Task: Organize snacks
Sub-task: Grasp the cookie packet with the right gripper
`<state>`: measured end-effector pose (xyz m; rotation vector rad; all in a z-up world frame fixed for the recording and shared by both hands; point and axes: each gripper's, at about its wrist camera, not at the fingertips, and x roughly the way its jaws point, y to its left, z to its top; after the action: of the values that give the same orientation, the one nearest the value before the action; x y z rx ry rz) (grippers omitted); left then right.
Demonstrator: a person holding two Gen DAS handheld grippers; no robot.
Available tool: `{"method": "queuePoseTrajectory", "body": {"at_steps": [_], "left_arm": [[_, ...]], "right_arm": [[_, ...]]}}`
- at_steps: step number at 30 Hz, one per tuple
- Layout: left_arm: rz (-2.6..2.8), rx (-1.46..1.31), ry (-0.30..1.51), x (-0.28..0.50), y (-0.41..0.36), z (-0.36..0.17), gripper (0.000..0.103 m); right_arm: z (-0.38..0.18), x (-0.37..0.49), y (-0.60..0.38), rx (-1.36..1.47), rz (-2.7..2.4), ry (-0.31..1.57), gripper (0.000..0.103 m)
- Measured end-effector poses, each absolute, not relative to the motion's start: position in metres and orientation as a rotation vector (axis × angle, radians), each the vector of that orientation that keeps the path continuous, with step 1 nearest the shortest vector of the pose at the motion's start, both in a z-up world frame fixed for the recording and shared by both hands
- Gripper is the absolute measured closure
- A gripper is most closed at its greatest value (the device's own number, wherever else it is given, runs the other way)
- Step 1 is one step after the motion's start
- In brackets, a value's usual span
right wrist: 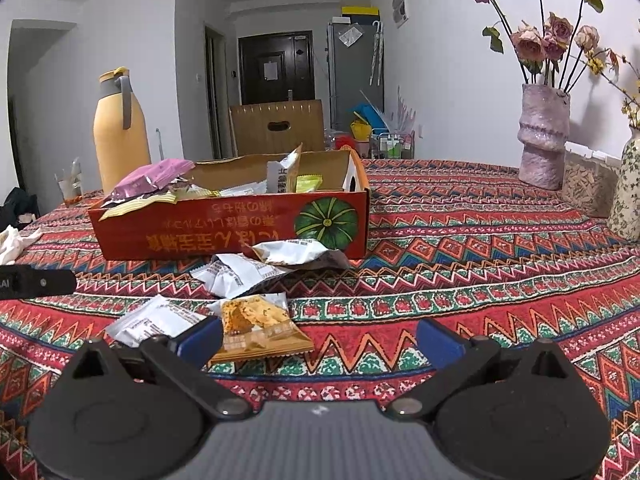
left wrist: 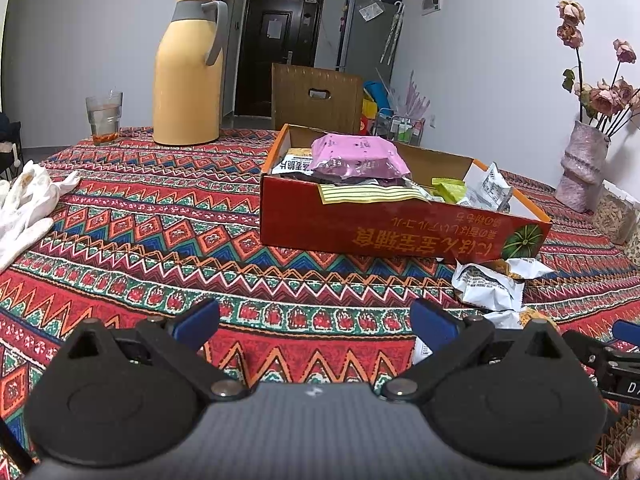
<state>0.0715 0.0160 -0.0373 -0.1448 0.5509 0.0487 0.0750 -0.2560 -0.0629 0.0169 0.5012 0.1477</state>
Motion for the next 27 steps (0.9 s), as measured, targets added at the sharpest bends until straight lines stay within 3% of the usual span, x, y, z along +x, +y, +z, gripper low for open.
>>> {"method": "queuePoseTrajectory", "body": {"at_steps": [13,22,27], "left_arm": [[0.043,-0.158,0.554,0.071,0.017,-0.037,0.0],[0.039,-0.165,0.559,0.071,0.018,-0.038,0.0],[0.033,-0.171,0.57,0.074,0.018,-0.038,0.0]], "right_arm": [[-0.052,0.094,-0.248,-0.048,0.192,0.552,0.004],[-0.069,0.133,-0.228,-0.049,0.253,0.681,0.029],[-0.071,0.131,-0.226,-0.047,0.286,0.669,0.055]]}}
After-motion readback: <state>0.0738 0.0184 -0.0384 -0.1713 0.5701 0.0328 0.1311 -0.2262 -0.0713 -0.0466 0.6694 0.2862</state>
